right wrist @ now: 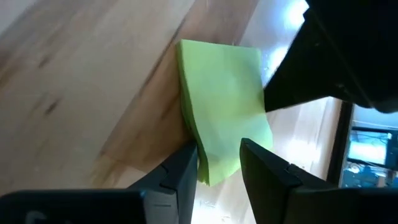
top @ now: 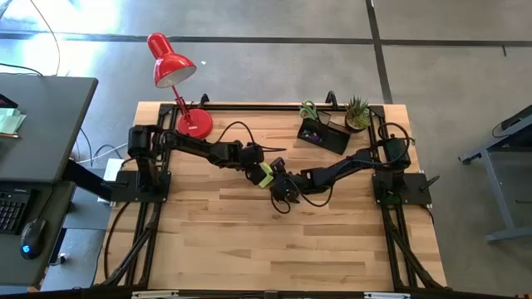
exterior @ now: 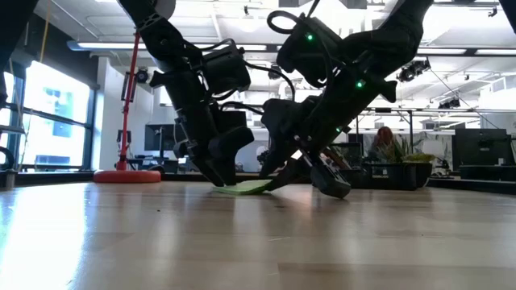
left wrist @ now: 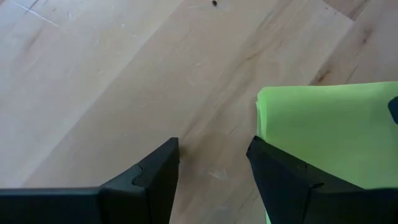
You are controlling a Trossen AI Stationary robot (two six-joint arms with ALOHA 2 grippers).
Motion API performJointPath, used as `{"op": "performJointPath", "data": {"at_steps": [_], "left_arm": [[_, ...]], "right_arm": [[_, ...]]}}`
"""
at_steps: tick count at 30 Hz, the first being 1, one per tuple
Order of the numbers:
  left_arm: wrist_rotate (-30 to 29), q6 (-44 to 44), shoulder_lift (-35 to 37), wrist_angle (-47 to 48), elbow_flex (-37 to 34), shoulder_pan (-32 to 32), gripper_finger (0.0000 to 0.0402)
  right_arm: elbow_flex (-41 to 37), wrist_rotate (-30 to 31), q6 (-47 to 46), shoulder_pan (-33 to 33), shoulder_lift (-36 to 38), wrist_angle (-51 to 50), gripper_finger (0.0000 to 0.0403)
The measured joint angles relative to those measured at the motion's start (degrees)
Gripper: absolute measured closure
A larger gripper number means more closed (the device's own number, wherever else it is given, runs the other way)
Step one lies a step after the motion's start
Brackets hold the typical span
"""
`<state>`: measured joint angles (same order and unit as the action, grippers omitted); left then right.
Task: Pick and place office supplies into organizer
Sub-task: Put the green sticky notes into the black desk organizer
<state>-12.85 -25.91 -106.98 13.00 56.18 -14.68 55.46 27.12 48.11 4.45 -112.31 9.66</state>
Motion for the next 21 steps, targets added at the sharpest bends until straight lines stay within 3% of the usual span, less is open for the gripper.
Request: {"op": "performJointPath", "data": {"at_steps": [7, 15, 21], "left_arm": [[0.5, 0.2, 0.0, -0.1, 0.0, 0.0, 0.0218], [0.9, 1.5, -0.1, 0.2, 0.0, 0.1, 0.0218], [1.1, 1.6, -0.1, 0.3, 0.0, 0.1, 0.0218]], "right_arm": [[0.0, 1.4, 1.0, 0.3, -0.1, 0.9, 0.0304], [0.0, 4.2, 1.7, 2.6, -0.1, -0.7, 0.0392], [0.0, 7.5, 1.7, 4.4, -0.1, -1.4, 0.0384]]}}
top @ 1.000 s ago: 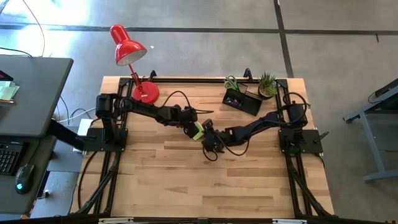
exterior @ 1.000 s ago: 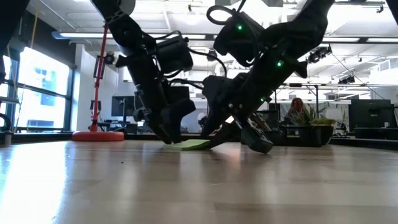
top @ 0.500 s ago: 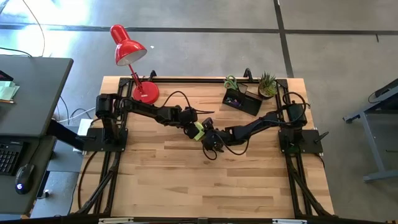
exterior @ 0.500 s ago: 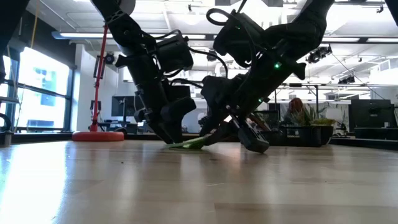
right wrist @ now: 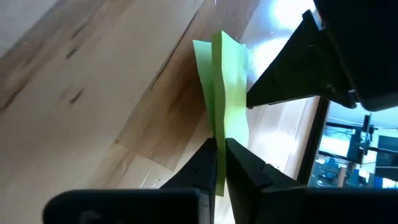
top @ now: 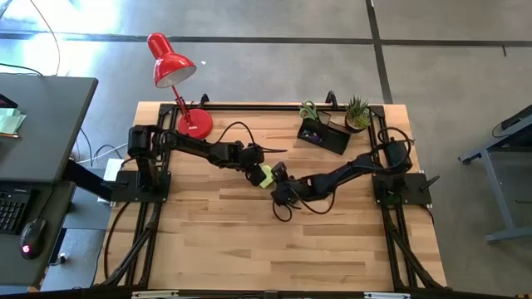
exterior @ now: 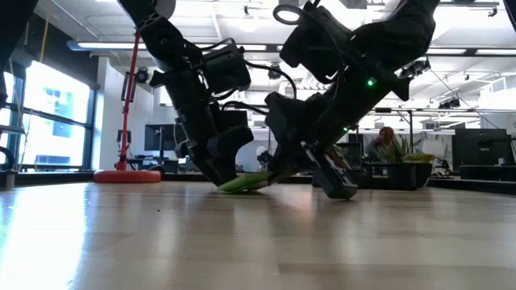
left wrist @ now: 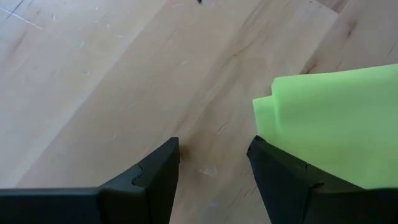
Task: Pick and place office supplies into organizer
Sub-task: Put the green sticky notes into the black desk organizer
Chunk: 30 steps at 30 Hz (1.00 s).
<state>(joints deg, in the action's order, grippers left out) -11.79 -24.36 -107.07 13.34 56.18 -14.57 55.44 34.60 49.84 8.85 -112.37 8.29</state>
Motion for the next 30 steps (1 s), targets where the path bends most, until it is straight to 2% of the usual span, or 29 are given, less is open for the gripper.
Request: {"op": "performJointPath", "data": {"at_steps": [5, 8, 18, 22, 25, 30], "left_arm": [[-0.2, 0.5, 0.0, 1.2, 0.0, 0.0, 0.0218], [-0.9, 1.1, 0.0, 2.5, 0.1, 0.1, 0.0218], [-1.3, 1.4, 2.6, 6.0, -0.3, 0.1, 0.0218], [-1.2, 0.9, 2.7, 5.9, -0.3, 0.1, 0.0218], [-1.0, 0.7, 2.7, 5.8, -0.3, 0.1, 0.0218], [-1.0, 0.6, 2.8, 5.5, -0.3, 0.1, 0.0218]], "right_arm": [[-0.1, 2.4, -1.7, 1.3, 1.6, -4.2, 0.0398], [-0.1, 3.6, -5.8, 1.8, 4.7, -9.3, 0.0392], [-0.1, 4.6, -29.0, 0.8, 22.3, -41.5, 0.0392], [-0.1, 7.4, -38.0, -1.1, 28.8, -54.5, 0.0390], [0.0, 10.1, -42.8, -2.9, 32.6, -63.4, 0.0397], [0.0, 10.0, -48.8, -7.3, 36.0, -72.3, 0.0392]]}}
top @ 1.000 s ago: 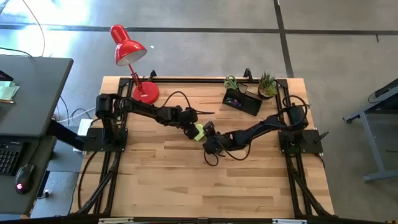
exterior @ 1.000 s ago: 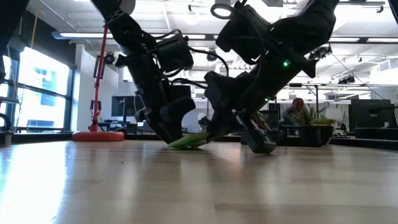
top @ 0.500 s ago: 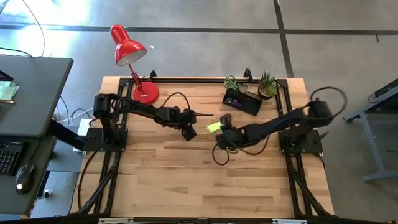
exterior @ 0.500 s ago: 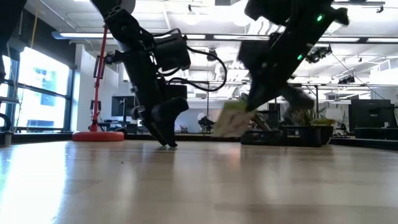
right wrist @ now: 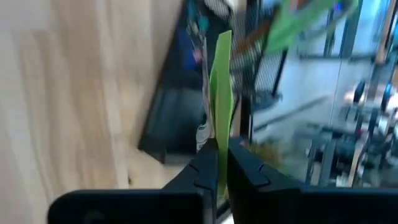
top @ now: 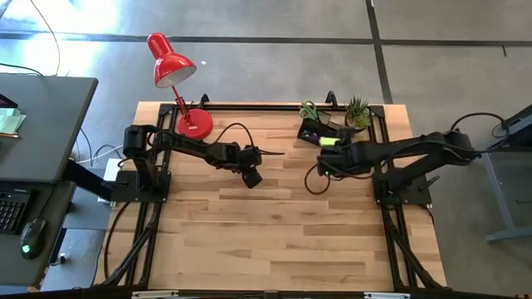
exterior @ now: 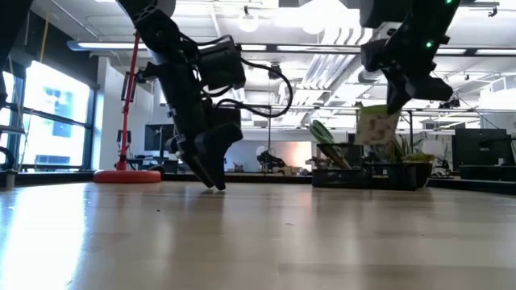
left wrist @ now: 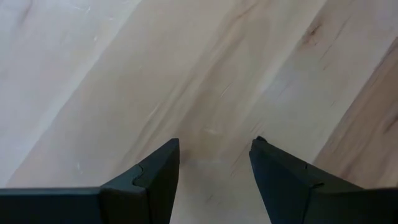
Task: Pick and place office supplies into organizer
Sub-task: Put the green sticky notes into the black desk organizer
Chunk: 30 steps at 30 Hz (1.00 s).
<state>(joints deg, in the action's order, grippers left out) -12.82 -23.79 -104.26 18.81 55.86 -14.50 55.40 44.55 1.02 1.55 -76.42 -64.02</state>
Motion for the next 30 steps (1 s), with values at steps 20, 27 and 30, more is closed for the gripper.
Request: {"op": "performJointPath", "data": {"at_steps": [20, 27, 30], "left_arm": [[2.9, 0.0, 1.2, -0.7, 0.2, 2.3, 0.0218], [3.0, 0.0, 1.3, -1.1, 0.2, 2.3, 0.0218], [3.0, -0.1, 1.3, -1.0, 0.2, 2.3, 0.0218]], "right_arm": [[0.0, -7.9, 3.0, -20.6, -7.6, 3.6, 0.0377], [0.0, -14.7, 3.5, -22.8, -10.7, 5.6, 0.0379], [0.0, -18.6, 3.5, -23.5, -12.1, 6.1, 0.0370]]}}
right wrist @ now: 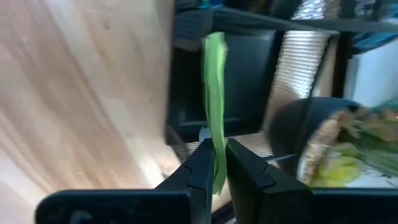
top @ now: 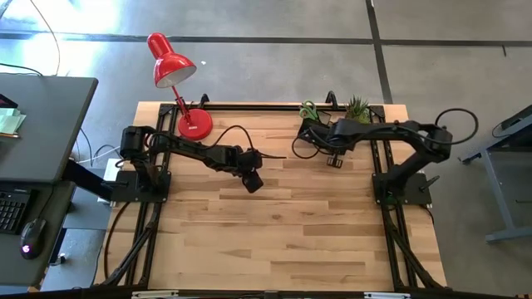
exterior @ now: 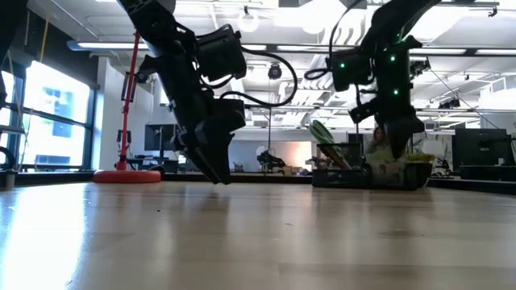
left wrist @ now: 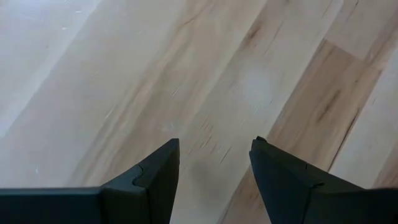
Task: Pick and place office supplies into organizer
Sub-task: Put the green sticky notes into the black desk organizer
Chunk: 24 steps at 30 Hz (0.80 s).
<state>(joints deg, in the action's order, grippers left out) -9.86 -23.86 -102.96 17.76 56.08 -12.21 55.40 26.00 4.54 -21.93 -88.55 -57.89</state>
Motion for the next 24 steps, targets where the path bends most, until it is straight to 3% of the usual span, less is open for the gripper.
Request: {"op": "performJointPath", "data": {"at_steps": [7, 14, 24], "left_arm": [[0.5, 0.0, 0.0, 0.0, 0.0, 0.0, 0.0218], [0.5, 0.0, 0.0, 0.0, 0.0, 0.0, 0.0218], [0.5, 0.0, 0.0, 0.0, 0.0, 0.0, 0.0218]], "right_arm": [[0.0, -0.7, 0.4, -0.2, -3.4, 0.2, 0.0329], [0.0, 3.4, 1.0, -1.1, -5.1, 2.0, 0.0289], [0.0, 0.9, 1.9, -4.2, -5.1, 6.0, 0.0281]]}}
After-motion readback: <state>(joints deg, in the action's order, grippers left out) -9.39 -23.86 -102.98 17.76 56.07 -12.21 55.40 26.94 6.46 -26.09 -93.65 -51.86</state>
